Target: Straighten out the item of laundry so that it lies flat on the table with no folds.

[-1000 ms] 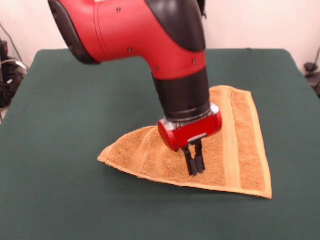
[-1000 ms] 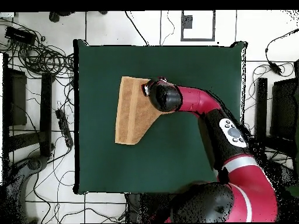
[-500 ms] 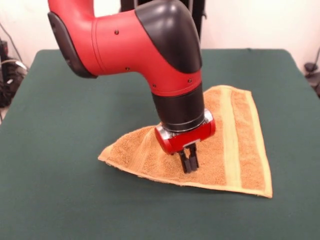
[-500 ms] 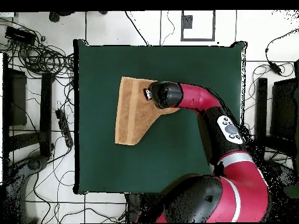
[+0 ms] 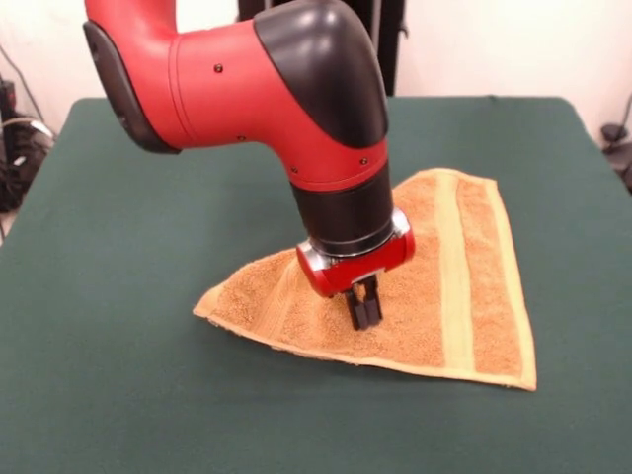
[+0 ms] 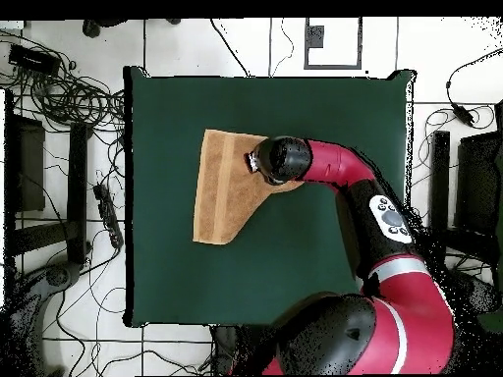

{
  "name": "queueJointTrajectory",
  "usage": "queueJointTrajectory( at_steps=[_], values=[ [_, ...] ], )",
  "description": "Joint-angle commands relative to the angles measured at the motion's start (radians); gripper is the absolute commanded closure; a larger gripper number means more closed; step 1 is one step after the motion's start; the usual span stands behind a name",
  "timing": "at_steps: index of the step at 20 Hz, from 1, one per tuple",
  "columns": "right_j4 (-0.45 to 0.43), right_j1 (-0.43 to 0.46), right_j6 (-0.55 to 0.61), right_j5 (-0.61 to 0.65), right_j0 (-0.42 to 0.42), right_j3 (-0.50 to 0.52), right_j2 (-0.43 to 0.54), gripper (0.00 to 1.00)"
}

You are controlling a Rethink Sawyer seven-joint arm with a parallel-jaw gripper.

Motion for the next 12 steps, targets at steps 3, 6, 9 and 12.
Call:
queueJointTrajectory(
  at_steps=[3,6,9,12],
  values=[
    [-0.072,0.054,0.038,-0.195,-0.004,0.067,0.049,1.0],
    [-0.115,0.062,0.041,-0.333,-0.015,0.09,0.064,1.0],
    [-0.182,0.048,0.066,-0.548,-0.034,0.159,0.093,1.0],
    [-0.242,0.027,0.107,-0.715,-0.027,0.221,0.103,1.0]
  ],
)
